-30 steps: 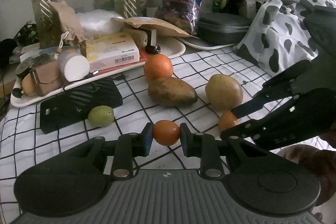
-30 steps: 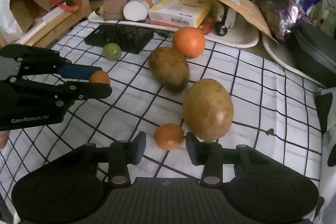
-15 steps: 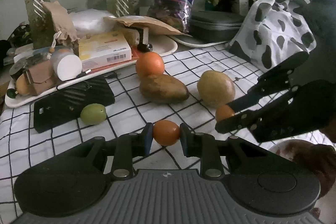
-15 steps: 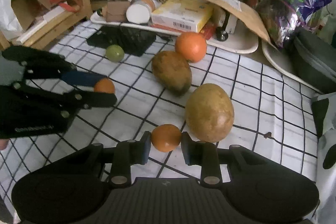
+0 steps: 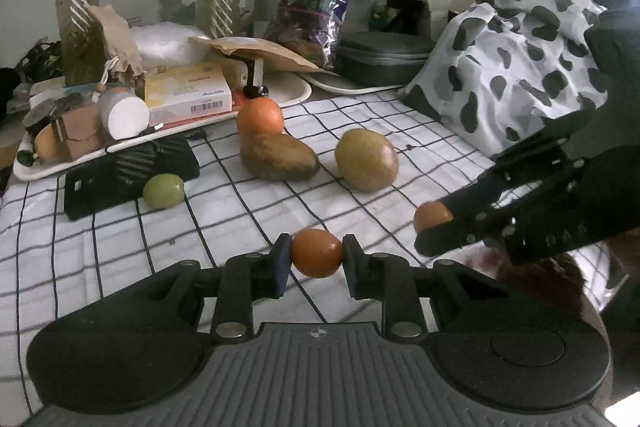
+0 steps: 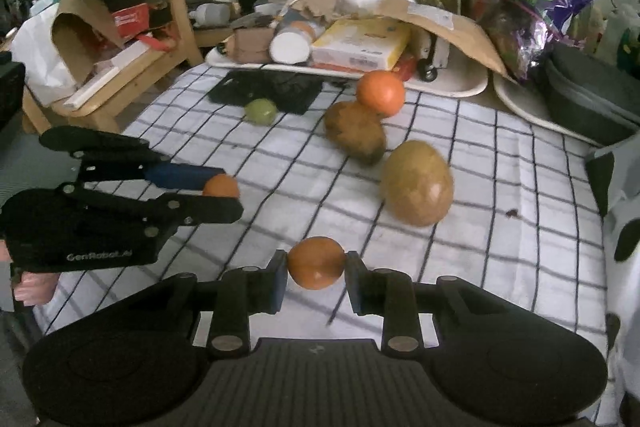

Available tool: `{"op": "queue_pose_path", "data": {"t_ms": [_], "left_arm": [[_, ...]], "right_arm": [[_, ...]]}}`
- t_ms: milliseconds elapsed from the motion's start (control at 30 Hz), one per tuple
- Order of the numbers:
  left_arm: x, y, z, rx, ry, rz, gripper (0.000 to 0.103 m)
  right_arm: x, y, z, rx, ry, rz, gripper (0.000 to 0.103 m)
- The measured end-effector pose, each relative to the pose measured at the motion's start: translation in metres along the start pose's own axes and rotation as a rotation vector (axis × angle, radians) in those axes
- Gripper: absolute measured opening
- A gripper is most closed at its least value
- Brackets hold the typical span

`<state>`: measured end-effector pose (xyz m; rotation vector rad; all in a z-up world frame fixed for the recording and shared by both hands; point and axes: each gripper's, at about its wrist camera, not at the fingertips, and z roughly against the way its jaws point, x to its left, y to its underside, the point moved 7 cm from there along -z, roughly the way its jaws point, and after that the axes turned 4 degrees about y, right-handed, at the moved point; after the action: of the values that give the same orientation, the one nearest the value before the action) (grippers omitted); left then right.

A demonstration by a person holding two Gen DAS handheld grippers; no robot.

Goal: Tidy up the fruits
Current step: 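Carry both tomatoes onto the floral plate and open both tools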

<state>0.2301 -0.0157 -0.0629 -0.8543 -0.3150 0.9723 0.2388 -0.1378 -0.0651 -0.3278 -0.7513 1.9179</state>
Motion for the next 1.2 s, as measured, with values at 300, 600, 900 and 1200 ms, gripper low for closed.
{"op": "queue_pose_path", "data": {"t_ms": [300,600,900,1200], "left_arm": [[-0.019,0.017,0.025,-0.007,0.003,0.022,0.026],[-0.035,0.033,0.046,-0.009,0.017,0.041,0.026],[-0.059,0.056,0.058,0.038,0.038,0.020,0.027],[-0.068,0.070,0.052,0.096,0.015,-0.019,0.029]], "right_arm": [[0.027,0.027,0.015,0.038,-0.033,0.022,0.032],[0.019,0.029,0.038,-0.051,0.011,-0.045,0.071],[0.002,0.040,0.069,-0.138,0.080,-0.123,0.089],[0.005,0.061,0.090,-0.162,0.108,-0.141,0.095]]}}
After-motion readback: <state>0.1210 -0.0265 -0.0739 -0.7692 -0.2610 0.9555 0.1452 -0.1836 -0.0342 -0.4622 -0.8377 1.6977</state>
